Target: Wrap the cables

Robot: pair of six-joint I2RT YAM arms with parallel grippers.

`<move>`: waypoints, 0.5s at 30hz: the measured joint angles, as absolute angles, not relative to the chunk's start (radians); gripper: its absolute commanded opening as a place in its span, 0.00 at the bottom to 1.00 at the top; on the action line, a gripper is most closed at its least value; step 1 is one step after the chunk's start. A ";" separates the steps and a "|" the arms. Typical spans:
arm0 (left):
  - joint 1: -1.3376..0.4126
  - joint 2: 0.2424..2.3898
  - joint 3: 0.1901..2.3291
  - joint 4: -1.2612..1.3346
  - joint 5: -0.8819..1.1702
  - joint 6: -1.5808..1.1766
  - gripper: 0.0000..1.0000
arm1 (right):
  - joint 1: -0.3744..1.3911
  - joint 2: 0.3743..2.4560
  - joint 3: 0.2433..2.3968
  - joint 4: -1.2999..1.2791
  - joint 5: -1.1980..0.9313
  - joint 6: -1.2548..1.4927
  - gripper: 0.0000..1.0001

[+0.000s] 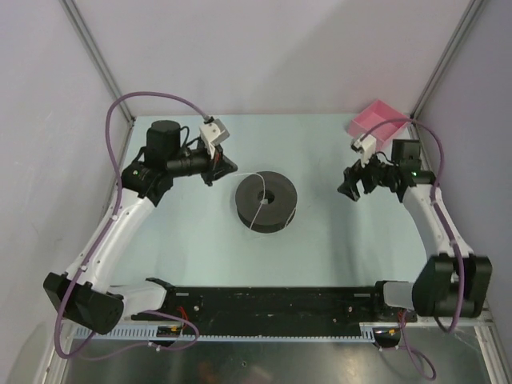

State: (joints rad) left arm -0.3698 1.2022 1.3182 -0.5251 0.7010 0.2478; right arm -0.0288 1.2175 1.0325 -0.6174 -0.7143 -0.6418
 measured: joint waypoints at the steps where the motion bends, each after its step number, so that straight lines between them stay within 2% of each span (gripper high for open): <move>1: -0.364 1.202 1.302 -0.543 0.691 0.260 0.00 | -0.028 1.259 1.040 -0.573 -0.700 -0.621 0.83; 9: -0.304 1.203 1.274 -0.615 0.622 0.288 0.00 | -0.016 1.621 1.174 -0.293 -0.527 -0.533 0.76; 15: -0.229 1.251 1.312 -0.635 0.585 0.241 0.00 | -0.011 1.775 1.261 -0.151 -0.376 -0.575 0.70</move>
State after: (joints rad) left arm -0.2295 1.2507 1.3117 -0.6353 0.5850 0.2413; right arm -0.0113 1.7752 1.2610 -0.1509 -0.3763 -0.5747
